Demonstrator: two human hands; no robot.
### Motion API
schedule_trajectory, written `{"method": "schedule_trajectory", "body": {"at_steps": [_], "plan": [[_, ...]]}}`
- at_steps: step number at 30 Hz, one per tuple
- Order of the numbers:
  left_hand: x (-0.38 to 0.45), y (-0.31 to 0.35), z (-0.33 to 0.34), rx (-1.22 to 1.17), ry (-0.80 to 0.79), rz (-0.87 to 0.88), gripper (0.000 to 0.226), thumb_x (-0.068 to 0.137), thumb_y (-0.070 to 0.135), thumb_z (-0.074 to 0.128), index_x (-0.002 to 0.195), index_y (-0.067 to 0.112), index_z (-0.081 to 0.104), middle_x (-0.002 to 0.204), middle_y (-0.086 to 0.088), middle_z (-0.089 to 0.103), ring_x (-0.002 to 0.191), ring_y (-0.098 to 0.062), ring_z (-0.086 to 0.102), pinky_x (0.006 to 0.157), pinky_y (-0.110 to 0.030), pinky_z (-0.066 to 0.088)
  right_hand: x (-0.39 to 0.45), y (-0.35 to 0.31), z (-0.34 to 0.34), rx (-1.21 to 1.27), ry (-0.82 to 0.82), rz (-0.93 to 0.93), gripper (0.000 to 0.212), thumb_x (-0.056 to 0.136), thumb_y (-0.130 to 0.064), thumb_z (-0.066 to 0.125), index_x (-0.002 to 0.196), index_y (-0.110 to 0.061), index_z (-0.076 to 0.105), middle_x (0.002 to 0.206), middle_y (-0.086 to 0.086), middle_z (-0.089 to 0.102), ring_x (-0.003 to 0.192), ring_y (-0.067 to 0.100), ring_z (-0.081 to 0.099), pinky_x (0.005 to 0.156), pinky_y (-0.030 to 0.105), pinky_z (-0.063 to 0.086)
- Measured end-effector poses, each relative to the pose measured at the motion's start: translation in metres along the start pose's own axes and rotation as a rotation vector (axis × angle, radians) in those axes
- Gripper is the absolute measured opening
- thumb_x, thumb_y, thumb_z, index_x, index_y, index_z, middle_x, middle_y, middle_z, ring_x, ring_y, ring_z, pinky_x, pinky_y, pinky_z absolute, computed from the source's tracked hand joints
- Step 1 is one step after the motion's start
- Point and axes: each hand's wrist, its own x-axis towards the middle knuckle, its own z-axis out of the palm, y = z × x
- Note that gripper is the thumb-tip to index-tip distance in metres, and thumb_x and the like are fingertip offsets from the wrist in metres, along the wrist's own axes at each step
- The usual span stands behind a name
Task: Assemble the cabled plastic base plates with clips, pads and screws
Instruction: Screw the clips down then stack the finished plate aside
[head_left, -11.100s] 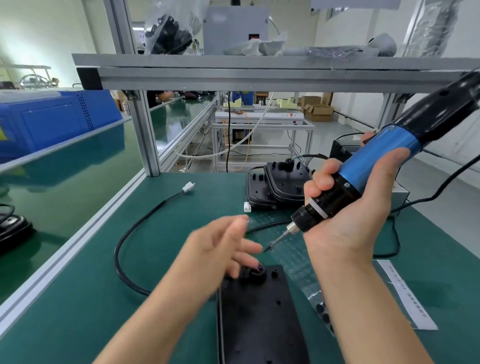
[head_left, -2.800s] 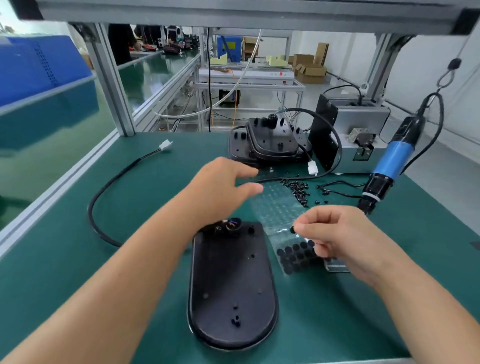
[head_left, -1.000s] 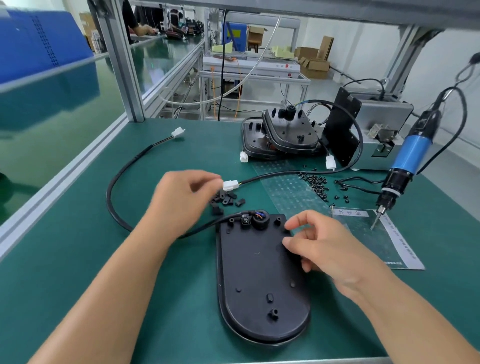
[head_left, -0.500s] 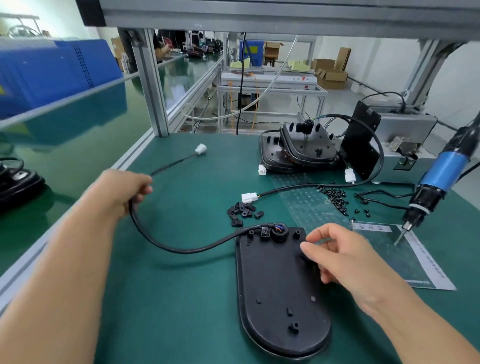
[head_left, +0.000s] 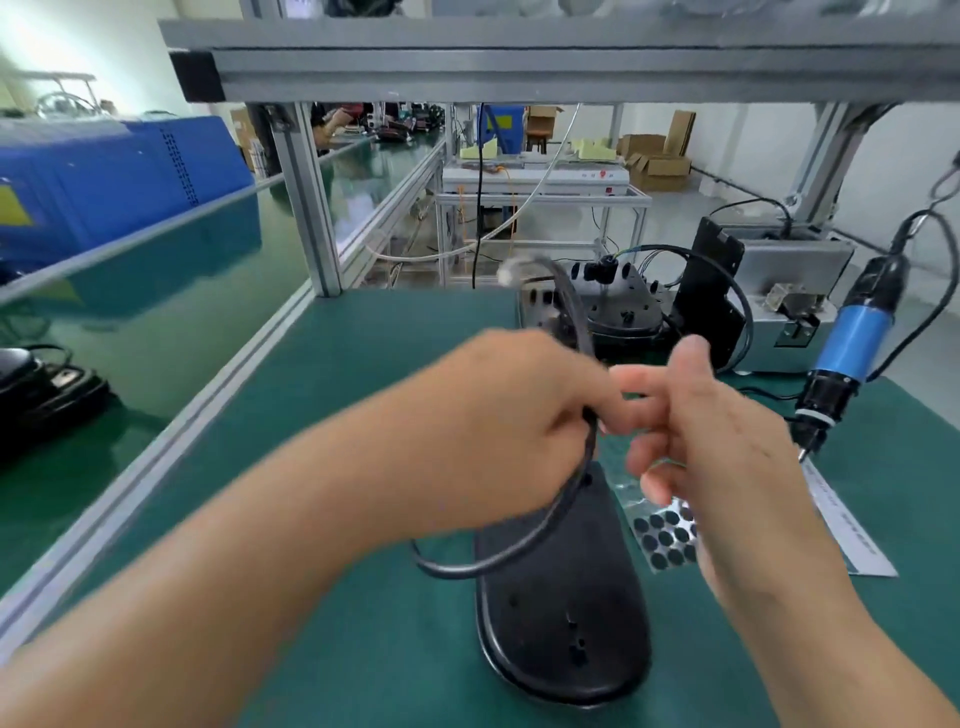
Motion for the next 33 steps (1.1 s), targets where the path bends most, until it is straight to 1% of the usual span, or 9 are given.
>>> {"method": "schedule_trajectory", "body": {"at_steps": [5,8,10,12,14,18,21,27,33], "plan": [[-0.006,0.013,0.046,0.007,-0.101,0.040,0.027,0.088,0.017,0.058,0.105,0.036,0.068,0.078,0.008,0.068,0.065,-0.007,0.051,0.074,-0.021,0.046,0.006,0.018,-0.021,-0.244,-0.165,0.110,0.041,0.085,-0.045,0.065,0.076,-0.006,0.069,0.055,0.002,0.058,0.049,0.014,0.042,0.045,0.023,0.035],[0.003,-0.007,0.038,-0.118,0.166,-0.022,0.015,0.080,0.021,0.062,0.090,0.031,0.068,0.070,0.011,0.068,0.062,-0.002,0.057,0.061,-0.013,0.044,0.003,0.028,-0.030,-0.348,-0.282,0.140,0.036,0.089,-0.035,0.063,0.062,-0.011,0.063,0.050,0.003,0.039,0.048,0.016,0.031,0.047,0.026,0.026],[0.016,-0.024,0.033,0.023,0.270,-0.056,0.035,0.078,0.013,0.053,0.102,0.035,0.063,0.098,0.014,0.068,0.092,-0.004,0.060,0.083,-0.028,0.049,0.000,0.034,-0.032,-0.460,-0.297,0.112,0.040,0.091,-0.038,0.059,0.065,-0.008,0.060,0.048,-0.004,0.036,0.048,0.012,0.031,0.049,0.024,0.029],[0.030,-0.042,0.038,0.341,0.048,-0.054,0.065,0.081,0.004,0.049,0.132,0.044,0.044,0.147,0.008,0.040,0.140,-0.019,0.026,0.114,-0.045,0.024,-0.005,0.040,-0.032,-0.557,-0.297,0.052,0.036,0.090,-0.037,0.057,0.075,-0.006,0.062,0.052,-0.007,0.038,0.050,0.009,0.034,0.052,0.025,0.031],[0.039,-0.055,0.047,0.542,-0.169,-0.013,0.054,0.090,0.018,0.053,0.135,0.047,0.042,0.159,0.007,0.015,0.148,-0.020,-0.006,0.118,-0.048,0.000,-0.011,0.045,-0.030,-0.637,-0.290,0.024,0.021,0.088,-0.034,0.059,0.086,-0.016,0.070,0.057,-0.008,0.046,0.055,0.007,0.041,0.058,0.023,0.036],[0.030,-0.075,0.055,0.603,-0.159,-0.064,0.024,0.093,0.050,0.046,0.099,0.031,0.059,0.109,0.005,0.067,0.121,-0.019,0.052,0.114,-0.044,0.021,-0.021,0.051,-0.024,-0.820,-0.230,0.030,0.010,0.087,-0.042,0.060,0.095,-0.039,0.066,0.077,-0.011,0.056,0.071,0.003,0.054,0.072,0.026,0.047],[0.005,-0.082,0.054,0.593,-0.099,-0.292,0.045,0.088,0.068,0.034,0.103,0.031,0.054,0.091,0.006,0.067,0.090,-0.022,0.062,0.067,-0.032,0.040,-0.026,0.055,-0.018,-0.958,-0.191,0.066,0.028,0.089,-0.052,0.051,0.115,-0.042,0.053,0.086,-0.014,0.056,0.083,0.010,0.058,0.076,0.030,0.046],[-0.043,-0.083,0.062,-0.350,-0.271,-0.635,0.053,0.091,0.062,0.038,0.107,0.015,0.059,0.073,-0.001,0.074,0.067,-0.017,0.069,0.072,-0.028,0.051,-0.027,0.060,-0.016,-1.066,-0.224,0.074,0.040,0.093,-0.057,0.036,0.126,-0.036,0.044,0.081,-0.011,0.061,0.084,0.016,0.061,0.072,0.031,0.044],[-0.070,-0.075,0.077,-0.982,0.188,-0.651,0.045,0.071,0.046,0.074,0.098,0.010,0.070,0.085,-0.004,0.066,0.077,-0.014,0.060,0.076,-0.031,0.048,-0.005,0.062,-0.002,-0.544,-0.136,0.238,0.032,0.091,-0.046,0.052,0.121,-0.037,0.057,0.083,-0.013,0.065,0.080,0.002,0.061,0.076,0.028,0.049]]}}
